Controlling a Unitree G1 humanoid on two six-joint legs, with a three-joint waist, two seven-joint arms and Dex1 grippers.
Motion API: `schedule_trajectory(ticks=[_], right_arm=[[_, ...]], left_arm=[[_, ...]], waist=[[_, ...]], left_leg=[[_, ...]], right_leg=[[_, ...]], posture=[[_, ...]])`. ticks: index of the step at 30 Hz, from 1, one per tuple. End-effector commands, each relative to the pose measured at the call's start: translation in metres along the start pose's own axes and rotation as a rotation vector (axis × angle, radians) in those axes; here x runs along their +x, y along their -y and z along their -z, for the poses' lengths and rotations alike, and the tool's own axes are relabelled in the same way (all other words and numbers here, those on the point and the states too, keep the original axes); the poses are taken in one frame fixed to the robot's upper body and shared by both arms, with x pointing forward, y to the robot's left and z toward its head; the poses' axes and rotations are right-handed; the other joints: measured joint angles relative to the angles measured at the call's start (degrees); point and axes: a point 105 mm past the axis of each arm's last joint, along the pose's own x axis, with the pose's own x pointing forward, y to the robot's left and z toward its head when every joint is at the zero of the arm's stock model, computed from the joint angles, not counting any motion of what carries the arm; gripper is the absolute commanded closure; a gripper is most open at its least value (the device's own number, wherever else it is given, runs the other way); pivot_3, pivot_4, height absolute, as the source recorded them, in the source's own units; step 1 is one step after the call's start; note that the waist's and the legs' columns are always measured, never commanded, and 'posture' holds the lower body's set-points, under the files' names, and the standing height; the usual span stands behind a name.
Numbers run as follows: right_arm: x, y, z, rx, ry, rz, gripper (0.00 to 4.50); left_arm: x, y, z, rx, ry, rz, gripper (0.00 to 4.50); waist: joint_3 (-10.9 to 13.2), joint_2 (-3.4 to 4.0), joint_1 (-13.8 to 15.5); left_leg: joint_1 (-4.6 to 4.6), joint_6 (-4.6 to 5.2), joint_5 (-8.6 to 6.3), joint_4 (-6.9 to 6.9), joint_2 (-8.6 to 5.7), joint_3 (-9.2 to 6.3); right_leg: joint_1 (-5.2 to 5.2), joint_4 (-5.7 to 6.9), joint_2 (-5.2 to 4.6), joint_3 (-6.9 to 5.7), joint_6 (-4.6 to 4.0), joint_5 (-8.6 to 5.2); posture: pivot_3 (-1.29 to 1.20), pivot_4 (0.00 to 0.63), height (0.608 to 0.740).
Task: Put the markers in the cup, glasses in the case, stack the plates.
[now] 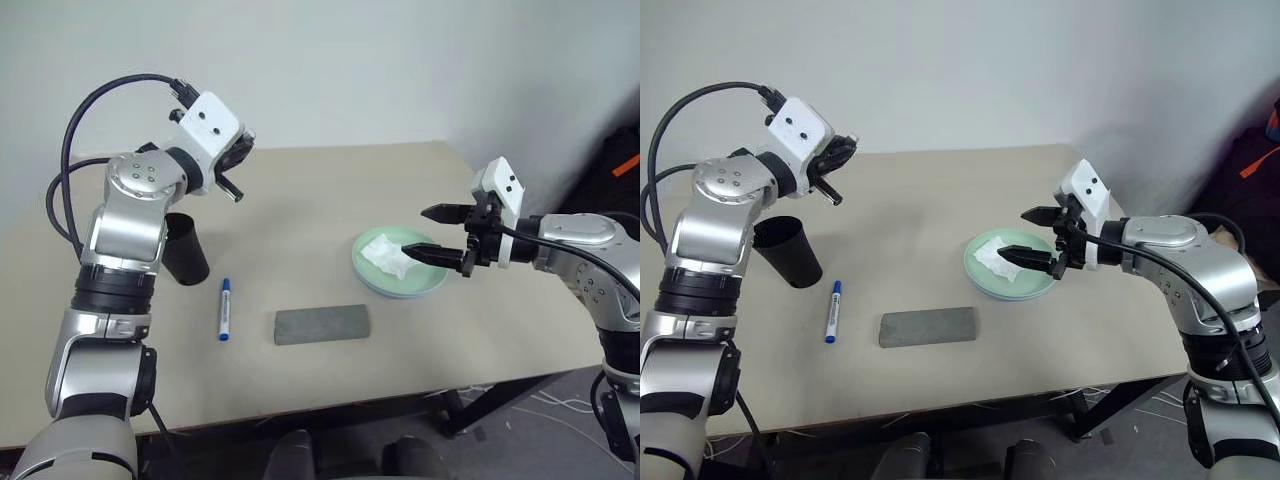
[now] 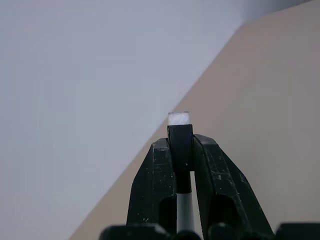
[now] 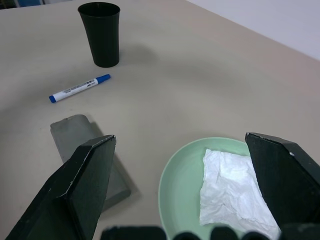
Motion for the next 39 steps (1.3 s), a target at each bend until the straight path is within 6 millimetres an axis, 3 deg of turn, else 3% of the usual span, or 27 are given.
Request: schedule_trajectory(ticks=[1,6,9,12,22,29,39], right_arm=[[-0.005,-0.001,-0.016,-0.049,0.037,0.008,0.00],[-0.005,-0.002,-0.015,-0.046,0.033,0.007,0.00],[-0.004,-0.001,-0.015,-0.045,0.032,0.008,0.00],[-0.005,-0.001,-0.015,-0.045,0.032,0.009,0.00],[-0.005,0.004,-0.018,-0.042,0.040,0.027,0.00],[-0.007,0.007,-0.017,-0.038,0.035,0.036,0.00],[-0.004,0.004,-0.019,-0.030,0.041,0.023,0.00]], left_arm=[[-0.004,-0.022,-0.022,0.038,0.094,-0.099,4.40],[-0.010,-0.063,-0.032,-0.099,0.183,-0.355,4.40],[-0.018,-0.084,-0.025,-0.197,0.209,-0.463,4.40],[-0.025,-0.091,-0.014,-0.246,0.218,-0.514,4.40],[-0.038,-0.075,0.031,-0.406,0.228,-0.580,4.40],[-0.051,-0.062,0.060,-0.414,0.207,-0.621,4.40],[-0.050,-0.037,0.080,-0.420,0.238,-0.594,4.40]], waist=[[0.0,0.00,0.0],[0.0,-0.02,0.3],[0.0,-0.01,0.3],[0.0,0.00,0.3],[0.0,-0.04,0.3],[0.0,-0.04,0.3],[0.0,-0.07,0.3]], left_leg=[[0.00,0.00,0.00,0.01,0.00,0.00],[0.00,0.02,0.01,0.13,0.00,0.00],[0.00,0.02,0.01,0.12,0.00,0.00],[0.02,0.02,0.01,0.08,-0.01,0.01],[0.02,0.02,0.01,0.16,-0.01,0.01],[0.01,0.02,0.01,0.14,0.00,0.02],[0.02,0.01,0.01,0.15,0.00,0.02]], right_leg=[[0.01,0.01,0.00,0.00,0.00,0.00],[0.07,0.03,0.00,0.01,0.03,0.01],[0.07,0.03,0.00,0.01,0.04,0.02],[0.06,0.03,0.01,0.01,0.07,0.03],[0.13,0.03,0.00,0.00,0.09,0.07],[0.10,0.03,0.01,0.01,0.14,0.10],[0.12,0.02,-0.01,-0.01,0.08,0.08]], posture=[[0.00,0.000,0.740],[0.00,0.000,0.740],[0.00,0.000,0.740],[0.00,0.000,0.740],[0.00,0.000,0.740],[0.00,0.000,0.740],[0.00,0.000,0.740]])
